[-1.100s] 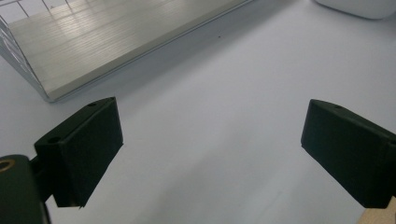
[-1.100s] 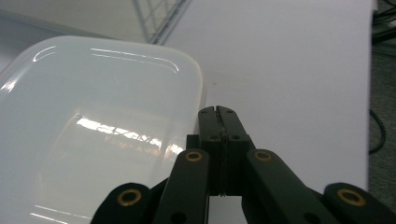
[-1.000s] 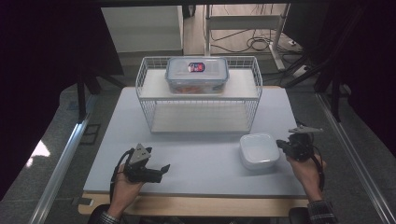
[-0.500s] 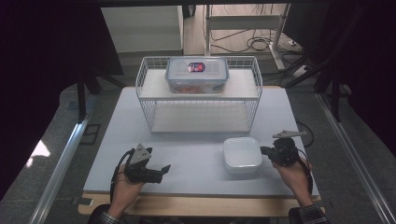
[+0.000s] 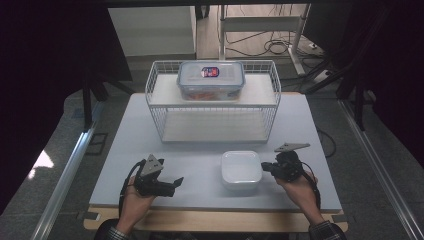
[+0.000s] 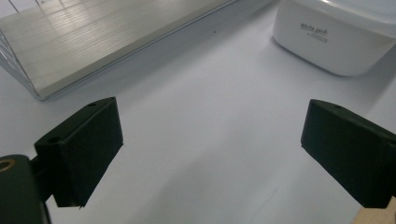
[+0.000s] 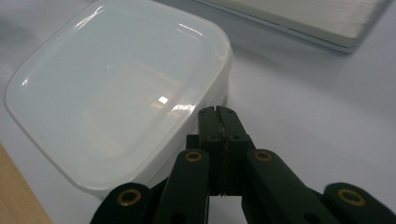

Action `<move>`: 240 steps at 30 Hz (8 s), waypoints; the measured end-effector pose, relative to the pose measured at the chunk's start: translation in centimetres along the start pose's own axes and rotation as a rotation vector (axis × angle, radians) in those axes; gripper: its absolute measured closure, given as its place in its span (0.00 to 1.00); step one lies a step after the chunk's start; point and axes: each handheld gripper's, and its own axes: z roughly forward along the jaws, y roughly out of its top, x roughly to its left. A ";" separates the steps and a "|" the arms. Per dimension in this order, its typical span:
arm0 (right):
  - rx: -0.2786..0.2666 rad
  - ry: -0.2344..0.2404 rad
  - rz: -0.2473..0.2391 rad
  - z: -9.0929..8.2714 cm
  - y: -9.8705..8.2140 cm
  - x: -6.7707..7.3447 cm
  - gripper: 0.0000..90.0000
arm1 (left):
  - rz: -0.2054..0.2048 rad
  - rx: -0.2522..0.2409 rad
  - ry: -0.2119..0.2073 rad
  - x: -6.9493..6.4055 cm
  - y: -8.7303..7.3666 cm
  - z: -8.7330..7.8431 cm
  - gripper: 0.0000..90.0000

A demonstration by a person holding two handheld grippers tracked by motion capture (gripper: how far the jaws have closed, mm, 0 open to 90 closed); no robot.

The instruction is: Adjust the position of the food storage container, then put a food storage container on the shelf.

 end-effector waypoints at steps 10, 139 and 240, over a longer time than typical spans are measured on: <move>0.033 0.077 -0.047 2.2 0.6 2.6 1.00 | -0.005 0.013 -0.002 0.0 0.0 0.1 0.06; -0.147 0.205 0.027 -0.4 5.0 5.3 0.88 | -0.244 -0.007 -0.297 -0.4 6.7 1.6 0.88; -0.456 0.133 0.019 -7.9 26.3 3.4 0.83 | -0.168 -0.238 -0.124 7.2 27.8 -4.3 0.73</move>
